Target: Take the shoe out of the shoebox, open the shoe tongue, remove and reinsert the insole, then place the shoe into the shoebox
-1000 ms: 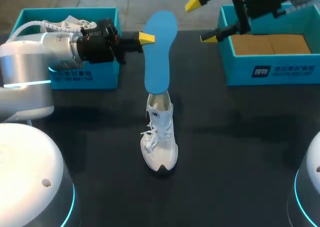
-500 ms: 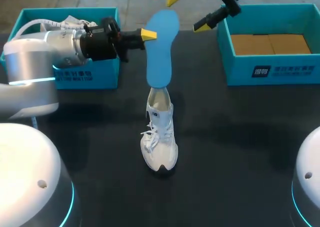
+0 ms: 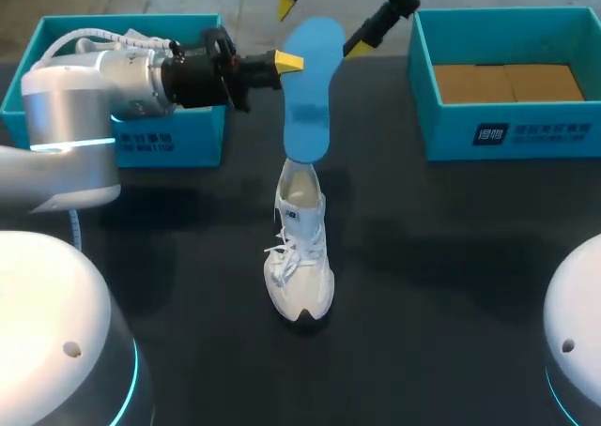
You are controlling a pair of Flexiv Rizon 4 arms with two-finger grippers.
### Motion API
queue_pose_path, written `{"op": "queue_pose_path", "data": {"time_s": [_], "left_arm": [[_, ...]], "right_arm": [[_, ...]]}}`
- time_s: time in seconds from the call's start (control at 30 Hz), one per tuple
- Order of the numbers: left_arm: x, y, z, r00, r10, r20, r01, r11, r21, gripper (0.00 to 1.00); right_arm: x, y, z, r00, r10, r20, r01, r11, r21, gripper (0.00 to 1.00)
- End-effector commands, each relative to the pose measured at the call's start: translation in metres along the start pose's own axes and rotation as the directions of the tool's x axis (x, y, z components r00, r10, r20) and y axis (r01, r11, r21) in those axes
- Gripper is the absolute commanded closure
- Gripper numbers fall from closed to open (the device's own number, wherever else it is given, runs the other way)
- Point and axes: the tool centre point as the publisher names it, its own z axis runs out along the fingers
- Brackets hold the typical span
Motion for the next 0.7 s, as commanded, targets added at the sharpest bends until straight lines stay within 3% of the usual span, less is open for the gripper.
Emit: {"op": "queue_pose_path", "data": {"time_s": [0.03,0.23,0.47,0.7], "left_arm": [[-0.002,-0.001,-0.003,1.000,-0.014,-0.007,0.014,1.000,-0.012,1.00],[-0.002,0.001,-0.006,1.000,-0.027,-0.006,0.027,0.999,-0.018,1.00],[-0.003,0.003,-0.007,1.000,-0.024,0.004,0.024,1.000,-0.018,1.00],[0.000,0.004,-0.007,1.000,-0.023,-0.001,0.023,1.000,-0.014,1.00]], "right_arm": [[0.012,0.006,0.003,0.950,-0.009,0.313,0.013,1.000,-0.011,0.00],[0.014,0.007,-0.003,0.904,0.007,0.428,0.041,0.994,-0.102,0.00],[0.009,0.014,0.003,0.846,0.021,0.533,0.021,0.997,-0.072,0.00],[0.004,0.014,0.008,0.810,0.051,0.584,0.005,0.996,-0.094,0.00]]}}
